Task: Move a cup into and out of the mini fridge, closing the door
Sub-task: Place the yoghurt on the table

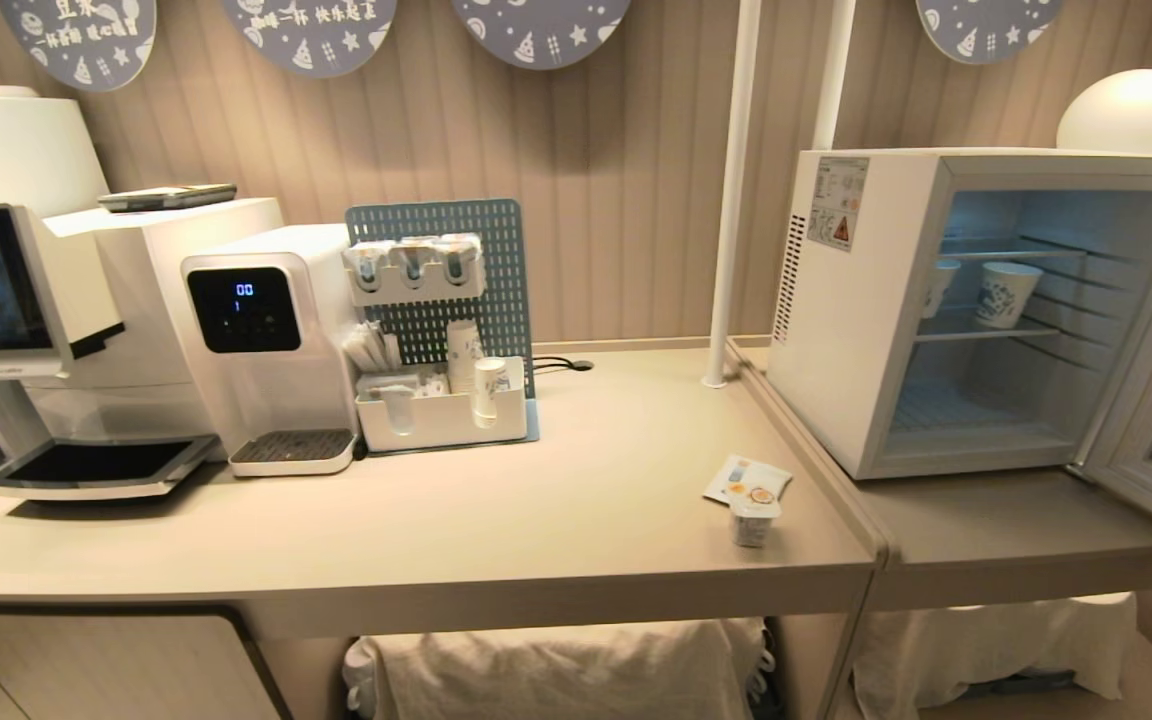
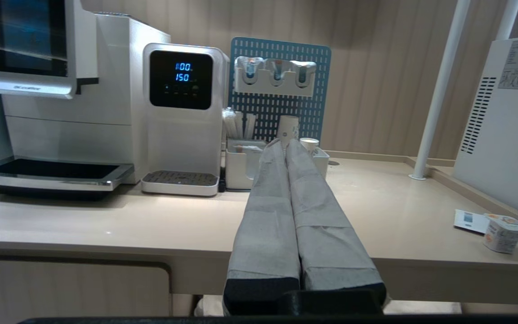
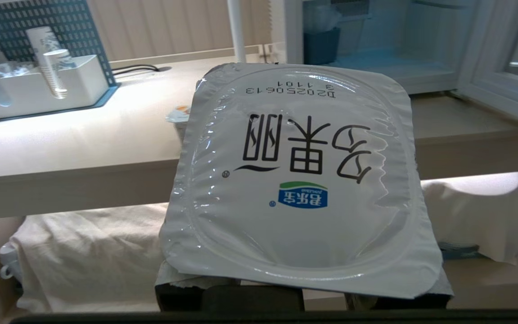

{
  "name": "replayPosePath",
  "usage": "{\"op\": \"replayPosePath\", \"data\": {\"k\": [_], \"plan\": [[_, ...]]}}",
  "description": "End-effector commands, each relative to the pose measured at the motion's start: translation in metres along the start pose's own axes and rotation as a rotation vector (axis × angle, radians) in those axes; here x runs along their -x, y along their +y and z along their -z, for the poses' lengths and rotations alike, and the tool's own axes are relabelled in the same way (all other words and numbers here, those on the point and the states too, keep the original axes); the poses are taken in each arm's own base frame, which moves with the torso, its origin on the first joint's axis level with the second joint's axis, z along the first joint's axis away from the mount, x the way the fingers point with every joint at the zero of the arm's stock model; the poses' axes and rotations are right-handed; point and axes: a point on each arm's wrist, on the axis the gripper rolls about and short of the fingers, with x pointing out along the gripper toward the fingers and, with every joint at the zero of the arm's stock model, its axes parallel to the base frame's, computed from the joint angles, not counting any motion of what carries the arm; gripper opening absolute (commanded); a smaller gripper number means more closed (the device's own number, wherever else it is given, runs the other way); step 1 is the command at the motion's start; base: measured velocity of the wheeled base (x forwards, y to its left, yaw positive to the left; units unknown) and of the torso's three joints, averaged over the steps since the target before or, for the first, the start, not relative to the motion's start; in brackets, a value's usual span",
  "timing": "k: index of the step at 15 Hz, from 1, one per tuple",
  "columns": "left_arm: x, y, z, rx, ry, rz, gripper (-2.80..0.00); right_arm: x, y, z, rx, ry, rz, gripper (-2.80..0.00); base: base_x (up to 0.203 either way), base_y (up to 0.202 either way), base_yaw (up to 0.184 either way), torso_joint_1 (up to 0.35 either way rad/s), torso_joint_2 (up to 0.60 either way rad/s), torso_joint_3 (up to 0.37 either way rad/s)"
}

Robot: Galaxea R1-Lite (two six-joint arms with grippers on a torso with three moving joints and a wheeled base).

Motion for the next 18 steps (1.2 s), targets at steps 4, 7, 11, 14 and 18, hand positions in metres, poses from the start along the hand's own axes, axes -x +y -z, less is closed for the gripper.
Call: {"op": "replayPosePath", "data": {"k": [4, 7, 11, 14, 18], "plan": [[-0.0004, 0.0012, 0.0114, 0.000, 0.037, -0.005, -2.80, -0.0003, 0.0000, 0.0003, 0.000, 0.004, 0.000, -2.80, 0.000, 0.191, 0.001, 0.005, 0.00, 0.002], [-0.0004, 0.0012, 0.0114, 0.003, 0.037, -0.005, -2.80, -0.0003, 0.0000, 0.0003, 0.000, 0.004, 0.000, -2.80, 0.000, 0.197, 0.000, 0.001, 0.01, 0.002], [-0.0004, 0.0012, 0.0113, 0.003, 0.036, -0.006, -2.80, -0.0003, 0.0000, 0.0003, 0.000, 0.004, 0.000, -2.80, 0.000, 0.191, -0.002, 0.004, 0.00, 0.002], [-0.0004, 0.0012, 0.0113, 0.003, 0.036, -0.006, -2.80, -0.0003, 0.0000, 0.0003, 0.000, 0.004, 0.000, -2.80, 0.000, 0.193, 0.000, 0.003, 0.00, 0.003], [-0.0004, 0.0012, 0.0113, 0.005, 0.036, -0.006, -2.80, -0.0003, 0.0000, 0.0003, 0.000, 0.004, 0.000, -2.80, 0.000, 0.191, 0.000, 0.003, 0.00, 0.003]]}}
